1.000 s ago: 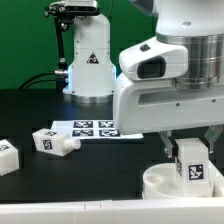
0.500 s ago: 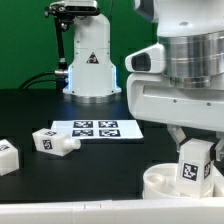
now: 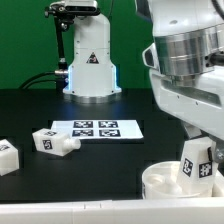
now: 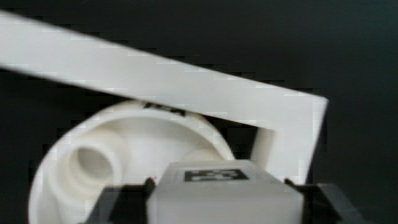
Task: Assemble stool
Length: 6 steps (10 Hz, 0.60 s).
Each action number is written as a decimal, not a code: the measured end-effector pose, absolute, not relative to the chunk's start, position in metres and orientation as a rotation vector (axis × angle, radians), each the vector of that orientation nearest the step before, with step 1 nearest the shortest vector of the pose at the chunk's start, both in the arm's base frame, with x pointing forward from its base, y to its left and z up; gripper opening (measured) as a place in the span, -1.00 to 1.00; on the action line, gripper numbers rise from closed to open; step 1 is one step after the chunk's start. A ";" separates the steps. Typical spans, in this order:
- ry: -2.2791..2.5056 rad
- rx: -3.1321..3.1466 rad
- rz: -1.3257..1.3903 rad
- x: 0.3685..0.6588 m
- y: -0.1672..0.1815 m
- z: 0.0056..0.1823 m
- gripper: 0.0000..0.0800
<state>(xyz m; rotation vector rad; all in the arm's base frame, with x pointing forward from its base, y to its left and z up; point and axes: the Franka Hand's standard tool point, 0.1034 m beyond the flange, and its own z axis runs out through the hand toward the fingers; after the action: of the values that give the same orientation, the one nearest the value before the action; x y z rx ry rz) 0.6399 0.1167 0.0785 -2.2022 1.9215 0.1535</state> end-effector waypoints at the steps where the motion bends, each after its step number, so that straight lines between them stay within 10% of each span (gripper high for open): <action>1: 2.066 -2.064 0.155 0.640 0.121 0.078 -0.16; 4: 2.224 -1.898 0.183 0.639 0.128 0.077 -0.04; 6: 2.057 -2.085 0.183 0.636 0.130 0.077 0.59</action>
Offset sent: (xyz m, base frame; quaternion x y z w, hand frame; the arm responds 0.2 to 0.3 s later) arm 0.0000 0.0000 0.0000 0.0000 0.0000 0.0650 0.9979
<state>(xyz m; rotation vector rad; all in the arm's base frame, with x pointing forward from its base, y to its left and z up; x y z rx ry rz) 0.6357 0.1302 0.0768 -2.0847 2.0566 0.1827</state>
